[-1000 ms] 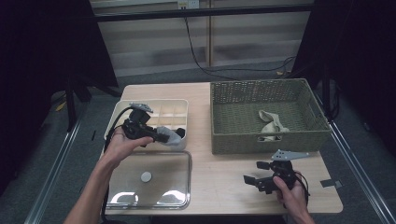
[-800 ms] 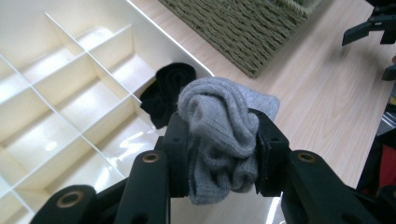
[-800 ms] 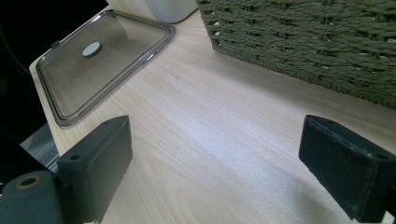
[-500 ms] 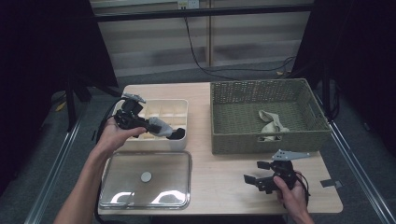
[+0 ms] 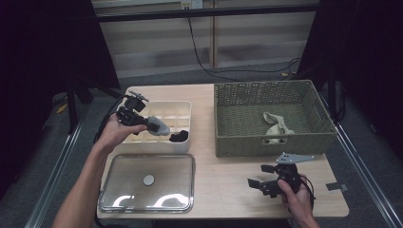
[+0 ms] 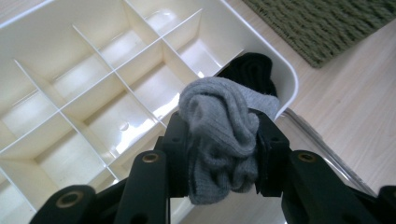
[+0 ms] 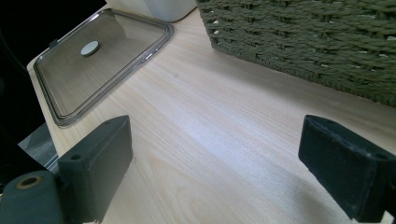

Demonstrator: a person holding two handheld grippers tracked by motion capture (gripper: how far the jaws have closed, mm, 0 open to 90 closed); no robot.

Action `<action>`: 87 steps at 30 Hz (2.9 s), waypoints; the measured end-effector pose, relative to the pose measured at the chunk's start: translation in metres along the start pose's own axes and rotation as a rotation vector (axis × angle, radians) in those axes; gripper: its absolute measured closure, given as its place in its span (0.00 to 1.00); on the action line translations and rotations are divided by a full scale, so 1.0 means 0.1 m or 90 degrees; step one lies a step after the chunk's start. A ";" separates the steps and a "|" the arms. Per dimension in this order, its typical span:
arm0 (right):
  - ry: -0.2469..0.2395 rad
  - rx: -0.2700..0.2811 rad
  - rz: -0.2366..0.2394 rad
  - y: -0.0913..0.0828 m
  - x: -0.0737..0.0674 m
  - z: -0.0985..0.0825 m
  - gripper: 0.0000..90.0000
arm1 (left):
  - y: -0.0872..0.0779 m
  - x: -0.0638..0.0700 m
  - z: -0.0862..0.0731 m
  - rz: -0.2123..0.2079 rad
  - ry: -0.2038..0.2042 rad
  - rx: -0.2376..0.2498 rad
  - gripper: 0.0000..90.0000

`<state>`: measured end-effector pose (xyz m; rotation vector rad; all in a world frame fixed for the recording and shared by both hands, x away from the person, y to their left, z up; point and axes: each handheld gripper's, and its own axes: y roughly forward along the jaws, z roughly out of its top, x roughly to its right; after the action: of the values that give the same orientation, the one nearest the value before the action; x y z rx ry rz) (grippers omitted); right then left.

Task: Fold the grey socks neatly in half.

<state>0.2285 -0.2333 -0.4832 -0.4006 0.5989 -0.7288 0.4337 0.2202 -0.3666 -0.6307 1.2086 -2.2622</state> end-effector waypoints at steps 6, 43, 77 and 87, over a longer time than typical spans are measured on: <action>0.004 -0.003 0.003 0.01 0.00 0.00 0.11 | 0.13 -0.03 0.02 0.012 0.000 -0.035 0.71; 0.003 -0.016 0.012 0.04 -0.01 0.00 0.10 | 0.60 -0.01 0.04 0.018 -0.004 -0.104 0.72; 0.002 -0.021 0.020 0.08 -0.02 -0.01 0.09 | 1.00 0.02 0.11 0.027 -0.009 -0.177 0.74; 0.004 -0.022 0.021 0.08 -0.02 -0.01 0.08 | 1.09 -0.01 0.12 0.017 -0.018 -0.200 0.75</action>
<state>0.2306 -0.2271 -0.4874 -0.4204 0.6238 -0.6896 0.4644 0.1609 -0.4531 -0.7526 1.5636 -2.0504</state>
